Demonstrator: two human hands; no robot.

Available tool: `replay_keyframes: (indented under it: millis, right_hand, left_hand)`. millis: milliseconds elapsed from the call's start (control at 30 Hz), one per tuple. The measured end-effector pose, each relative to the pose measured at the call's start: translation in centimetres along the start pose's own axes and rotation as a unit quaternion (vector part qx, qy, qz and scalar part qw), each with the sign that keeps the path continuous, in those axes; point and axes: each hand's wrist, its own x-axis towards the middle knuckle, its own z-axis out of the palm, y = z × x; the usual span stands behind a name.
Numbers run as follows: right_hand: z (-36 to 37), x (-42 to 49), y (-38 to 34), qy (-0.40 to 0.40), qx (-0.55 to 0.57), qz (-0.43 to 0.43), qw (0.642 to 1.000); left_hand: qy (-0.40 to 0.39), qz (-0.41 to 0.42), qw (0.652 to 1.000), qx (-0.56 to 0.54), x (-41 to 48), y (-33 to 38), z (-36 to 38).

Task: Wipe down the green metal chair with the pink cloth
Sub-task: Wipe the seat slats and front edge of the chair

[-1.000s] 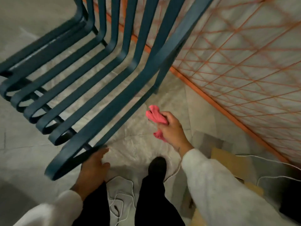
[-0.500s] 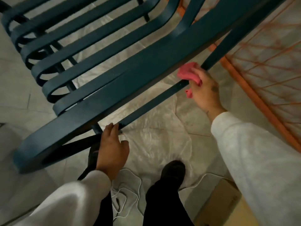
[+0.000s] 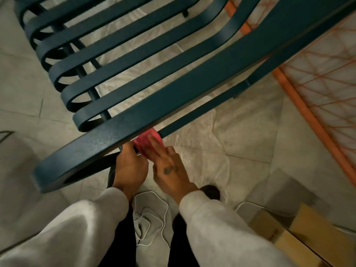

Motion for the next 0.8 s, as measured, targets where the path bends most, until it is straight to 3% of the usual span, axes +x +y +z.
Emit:
replay_keyframes:
  millis: [100,167,333,433,533,600,700,800]
  right_hand:
    - [-2.9,0.4,3.0,-0.02,-0.093,-0.061,0.994]
    - [-5.5,0.8,6.9,0.001,-0.14,-0.059,0.988]
    - [-13.0,2.5,14.9,0.147,-0.08,0.021,0.986]
    - [-15.9,3.9,15.4,0.183,-0.072,0.088,0.976]
    - [-13.8,4.7,12.7,0.203,-0.059,0.164,0.963]
    - [-9.7,4.0,9.3,0.184,-0.049,0.139,0.972]
    - [-2.6,2.4,3.6,0.092,-0.056,0.071,0.992]
    - [0.7,1.7,0.3,0.018,0.051,0.036,0.998]
  left_hand:
    - [0.017,0.016,1.0,0.014,0.1,0.1,0.4]
    - [0.017,0.008,1.0,0.023,0.2,0.2,0.5]
    - [0.006,-0.026,1.0,0.006,0.4,-0.5,0.2]
    - [0.002,-0.036,0.999,0.009,0.8,-0.8,0.3]
    - [-0.002,-0.027,0.999,0.019,0.8,-1.1,0.2]
    - [-0.022,-0.019,0.999,0.02,0.6,-1.1,-0.1]
    - [-0.032,-0.01,0.999,-0.038,0.2,-0.5,-0.6]
    - [-0.041,0.028,0.997,-0.057,-0.2,0.4,-1.1]
